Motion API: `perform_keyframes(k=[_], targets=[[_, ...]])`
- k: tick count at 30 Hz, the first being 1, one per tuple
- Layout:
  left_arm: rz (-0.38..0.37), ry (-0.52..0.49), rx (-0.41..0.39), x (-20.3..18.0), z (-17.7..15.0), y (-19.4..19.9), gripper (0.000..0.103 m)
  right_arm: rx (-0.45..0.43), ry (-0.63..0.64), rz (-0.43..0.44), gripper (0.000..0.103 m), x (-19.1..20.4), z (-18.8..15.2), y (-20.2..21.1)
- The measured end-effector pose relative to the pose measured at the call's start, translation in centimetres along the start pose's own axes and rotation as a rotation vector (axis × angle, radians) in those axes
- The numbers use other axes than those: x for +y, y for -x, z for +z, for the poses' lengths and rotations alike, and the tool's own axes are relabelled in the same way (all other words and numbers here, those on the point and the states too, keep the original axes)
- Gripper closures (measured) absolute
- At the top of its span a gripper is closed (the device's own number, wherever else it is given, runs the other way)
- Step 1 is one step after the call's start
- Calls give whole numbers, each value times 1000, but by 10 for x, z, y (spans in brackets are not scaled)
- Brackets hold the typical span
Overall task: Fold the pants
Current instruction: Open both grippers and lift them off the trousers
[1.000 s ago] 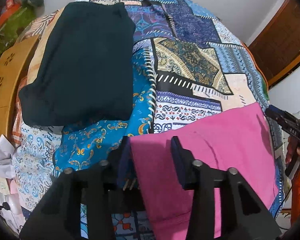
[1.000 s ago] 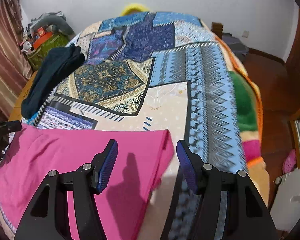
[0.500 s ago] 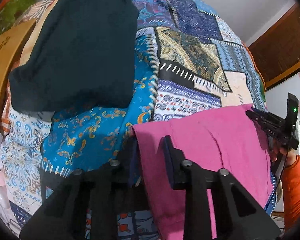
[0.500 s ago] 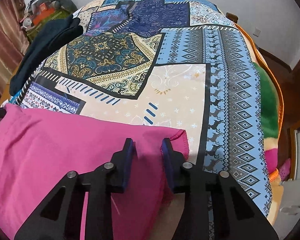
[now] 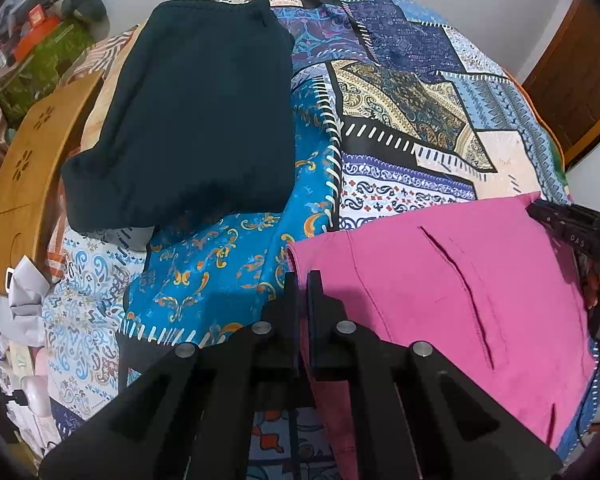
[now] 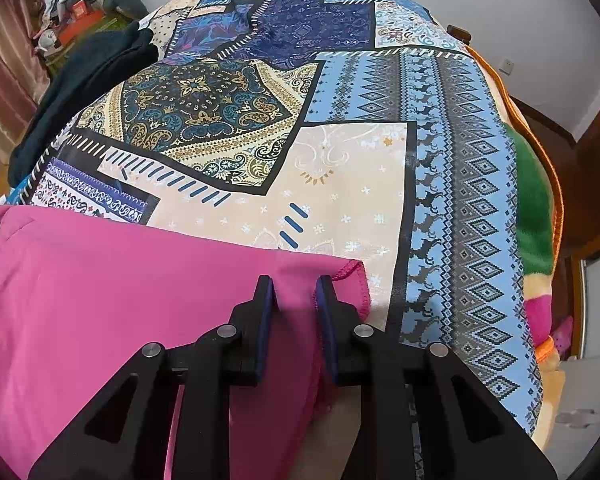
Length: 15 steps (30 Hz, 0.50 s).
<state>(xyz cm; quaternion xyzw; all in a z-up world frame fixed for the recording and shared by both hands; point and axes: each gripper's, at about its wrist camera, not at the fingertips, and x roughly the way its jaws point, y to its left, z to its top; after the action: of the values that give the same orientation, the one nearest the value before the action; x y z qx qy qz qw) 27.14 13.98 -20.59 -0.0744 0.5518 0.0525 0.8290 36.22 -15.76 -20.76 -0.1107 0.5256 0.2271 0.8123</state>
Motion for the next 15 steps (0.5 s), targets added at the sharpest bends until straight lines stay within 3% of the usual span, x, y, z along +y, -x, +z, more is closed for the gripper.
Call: perform_keyframes(k=[5, 7, 8, 9, 13, 15], targets=[[14, -47, -23, -4, 1, 18, 90, -26, 13, -7, 82, 1, -1, 17], [29, -84, -49, -9, 2, 27, 71, -70, 42, -15, 81, 7, -1, 31], [34, -99, -65, -11, 3, 31, 53, -102, 57, -18, 78, 11, 0, 42], [38, -111, -95, -14, 4, 37, 45, -128, 62, -9, 76, 15, 1, 51], [38, -156, -145, -29, 12, 50, 43, -224, 66, 79, 61, 34, 7, 87], [11, -158, -153, -38, 17, 52, 36, -230, 81, 134, 57, 50, 10, 94]])
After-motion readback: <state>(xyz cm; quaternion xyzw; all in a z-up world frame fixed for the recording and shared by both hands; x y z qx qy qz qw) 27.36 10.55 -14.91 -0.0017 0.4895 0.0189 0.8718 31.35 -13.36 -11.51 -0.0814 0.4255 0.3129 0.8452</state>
